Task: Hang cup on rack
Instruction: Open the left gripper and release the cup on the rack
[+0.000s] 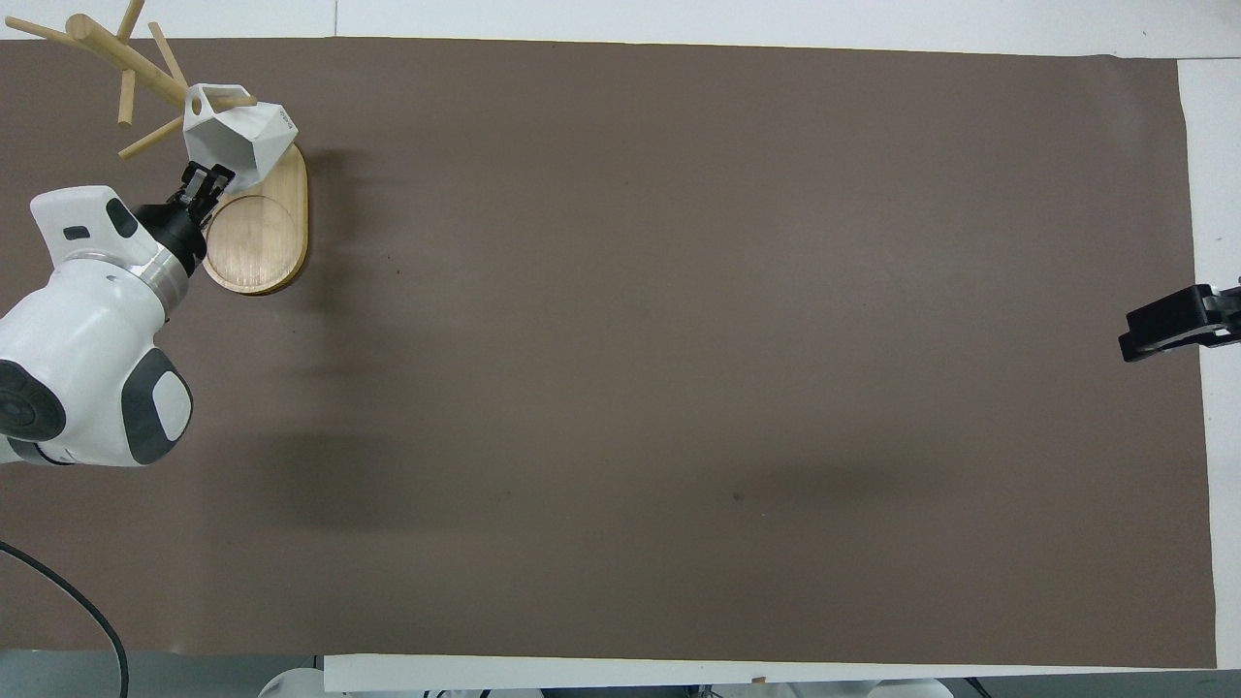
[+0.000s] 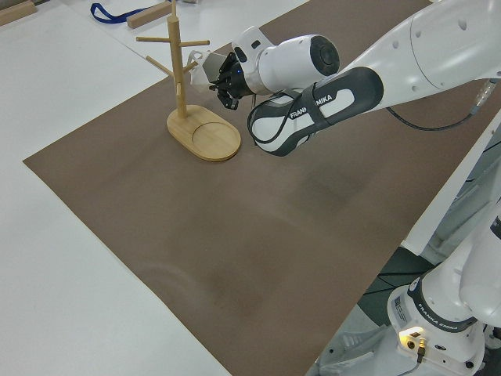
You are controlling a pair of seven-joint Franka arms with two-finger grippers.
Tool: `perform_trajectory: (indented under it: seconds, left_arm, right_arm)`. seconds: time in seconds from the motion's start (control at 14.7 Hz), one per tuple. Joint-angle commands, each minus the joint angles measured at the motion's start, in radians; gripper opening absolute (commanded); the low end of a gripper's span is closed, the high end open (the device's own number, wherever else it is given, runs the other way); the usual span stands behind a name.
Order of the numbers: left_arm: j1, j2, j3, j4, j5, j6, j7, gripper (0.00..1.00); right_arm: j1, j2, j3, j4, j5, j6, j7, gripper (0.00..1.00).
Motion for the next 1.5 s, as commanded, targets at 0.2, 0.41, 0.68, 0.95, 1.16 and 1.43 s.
perform_trajectory:
  seconds: [0.2,0.41,0.68,0.95,1.16,1.43]
  left_arm:
    - [0.008,-0.002,-0.012,0.047,0.01,-0.085,-0.031,0.37]
    - [0.003,-0.015,-0.01,0.038,0.01,-0.085,-0.034,0.37]
    - [0.003,-0.068,-0.01,0.036,0.01,-0.171,-0.041,0.49]
    - [0.009,-0.146,-0.01,-0.008,0.01,-0.233,-0.036,0.55]
    - [0.006,-0.212,-0.01,-0.031,0.01,-0.33,-0.034,0.64]
    - [0.0,-0.321,-0.012,-0.023,0.01,-0.605,0.011,0.86]
  right_arm:
    - [-0.011,0.002,0.002,0.01,-0.004,-0.003,-0.002,1.0]
    - [-0.012,-0.007,-0.005,0.01,-0.004,0.001,0.004,1.0]
    - [-0.011,-0.013,-0.057,-0.013,-0.004,0.012,0.009,1.0]
    - [-0.018,-0.024,-0.064,-0.02,-0.004,0.021,0.0,1.0]
    - [-0.017,-0.026,-0.067,-0.02,-0.004,0.015,-0.003,1.0]
    - [-0.009,-0.026,-0.065,-0.02,-0.004,0.015,-0.002,1.0]
